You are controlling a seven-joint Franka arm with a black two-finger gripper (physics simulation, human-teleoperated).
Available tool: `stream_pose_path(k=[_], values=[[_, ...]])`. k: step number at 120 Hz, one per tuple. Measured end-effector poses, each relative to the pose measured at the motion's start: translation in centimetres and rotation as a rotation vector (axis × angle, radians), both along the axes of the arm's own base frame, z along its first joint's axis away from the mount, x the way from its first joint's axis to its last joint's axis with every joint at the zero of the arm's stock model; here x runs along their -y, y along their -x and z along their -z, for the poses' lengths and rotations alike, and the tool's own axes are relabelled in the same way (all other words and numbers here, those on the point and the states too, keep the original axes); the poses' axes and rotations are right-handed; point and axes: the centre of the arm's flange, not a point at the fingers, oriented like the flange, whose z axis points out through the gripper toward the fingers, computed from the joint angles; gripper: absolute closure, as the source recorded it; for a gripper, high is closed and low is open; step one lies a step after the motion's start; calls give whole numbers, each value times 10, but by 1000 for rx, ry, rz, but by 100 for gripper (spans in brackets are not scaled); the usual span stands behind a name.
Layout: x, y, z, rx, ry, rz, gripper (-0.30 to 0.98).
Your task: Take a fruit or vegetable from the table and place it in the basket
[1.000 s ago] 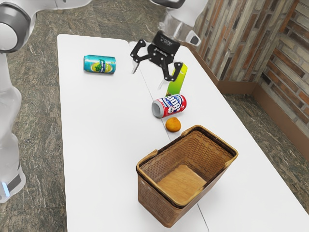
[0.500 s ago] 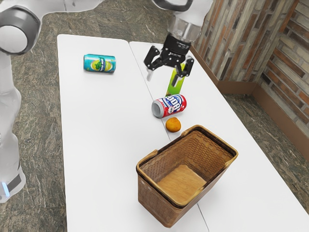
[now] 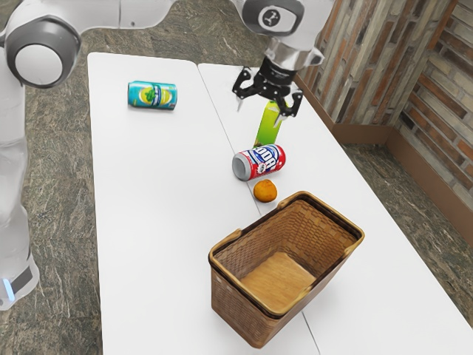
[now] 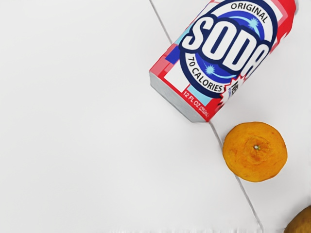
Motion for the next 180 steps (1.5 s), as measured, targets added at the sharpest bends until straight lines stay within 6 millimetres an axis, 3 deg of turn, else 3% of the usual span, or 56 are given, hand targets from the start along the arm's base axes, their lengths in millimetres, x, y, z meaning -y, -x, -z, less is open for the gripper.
stream_pose_path(k=[13,36,44,59,84,95,113,129,180], values=[[15,-16,23,-6,9,115,0],[7,-45,58,3,46,220,0],[11,-53,67,11,54,262,0],[38,-63,79,32,72,361,0],[37,-78,104,54,128,412,0],[48,-69,122,51,159,441,0],[57,-64,124,97,181,474,0],[59,-58,145,97,209,480,0],[77,-69,161,156,223,533,0]])
